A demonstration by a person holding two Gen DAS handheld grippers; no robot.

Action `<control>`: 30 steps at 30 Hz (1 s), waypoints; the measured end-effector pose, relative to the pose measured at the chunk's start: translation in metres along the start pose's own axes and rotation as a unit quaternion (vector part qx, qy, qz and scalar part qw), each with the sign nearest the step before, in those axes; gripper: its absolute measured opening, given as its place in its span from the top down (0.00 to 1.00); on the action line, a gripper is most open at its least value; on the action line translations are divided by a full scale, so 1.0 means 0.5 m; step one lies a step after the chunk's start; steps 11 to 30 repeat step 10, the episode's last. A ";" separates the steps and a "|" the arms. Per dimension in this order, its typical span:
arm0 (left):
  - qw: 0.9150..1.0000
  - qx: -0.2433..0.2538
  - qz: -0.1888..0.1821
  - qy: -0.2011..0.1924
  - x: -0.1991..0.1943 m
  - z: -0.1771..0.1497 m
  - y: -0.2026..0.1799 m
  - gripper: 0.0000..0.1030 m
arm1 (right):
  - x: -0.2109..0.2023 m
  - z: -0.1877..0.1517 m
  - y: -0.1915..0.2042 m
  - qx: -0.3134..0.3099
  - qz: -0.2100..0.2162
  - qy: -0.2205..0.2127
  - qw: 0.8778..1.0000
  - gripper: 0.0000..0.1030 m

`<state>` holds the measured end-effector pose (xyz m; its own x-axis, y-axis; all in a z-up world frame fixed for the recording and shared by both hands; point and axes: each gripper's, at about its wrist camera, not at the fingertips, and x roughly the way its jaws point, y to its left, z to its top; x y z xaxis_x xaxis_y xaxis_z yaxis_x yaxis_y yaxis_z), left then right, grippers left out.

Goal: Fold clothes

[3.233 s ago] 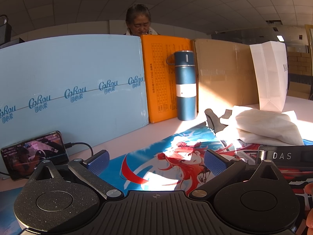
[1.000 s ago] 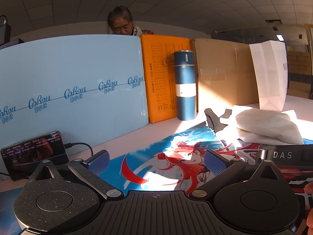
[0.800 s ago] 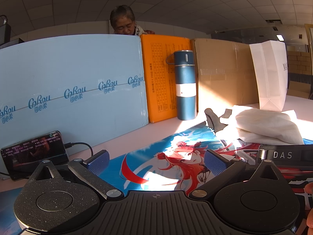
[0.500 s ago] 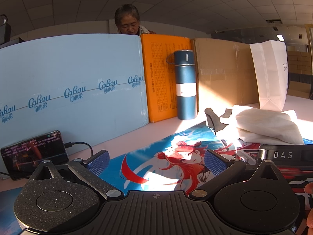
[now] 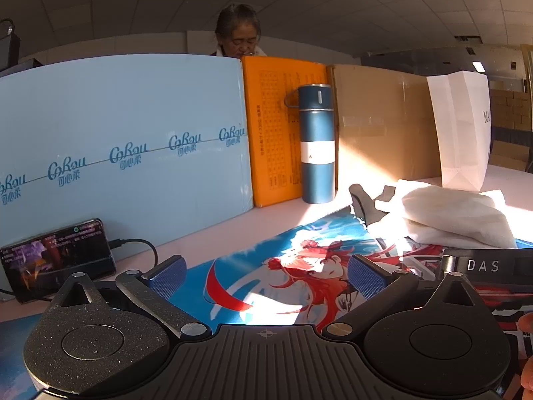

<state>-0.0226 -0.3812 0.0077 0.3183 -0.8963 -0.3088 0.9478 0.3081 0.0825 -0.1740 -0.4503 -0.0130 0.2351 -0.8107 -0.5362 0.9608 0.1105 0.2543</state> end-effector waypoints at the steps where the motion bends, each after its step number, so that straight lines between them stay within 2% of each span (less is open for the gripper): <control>1: 1.000 -0.001 0.000 0.000 0.000 0.000 0.000 0.00 | 0.000 0.000 0.000 0.000 0.000 0.000 1.000 0.00; 30: 1.000 -0.007 0.002 -0.004 -0.002 0.000 0.005 0.00 | 0.000 0.000 0.000 0.000 0.000 0.000 1.000 0.00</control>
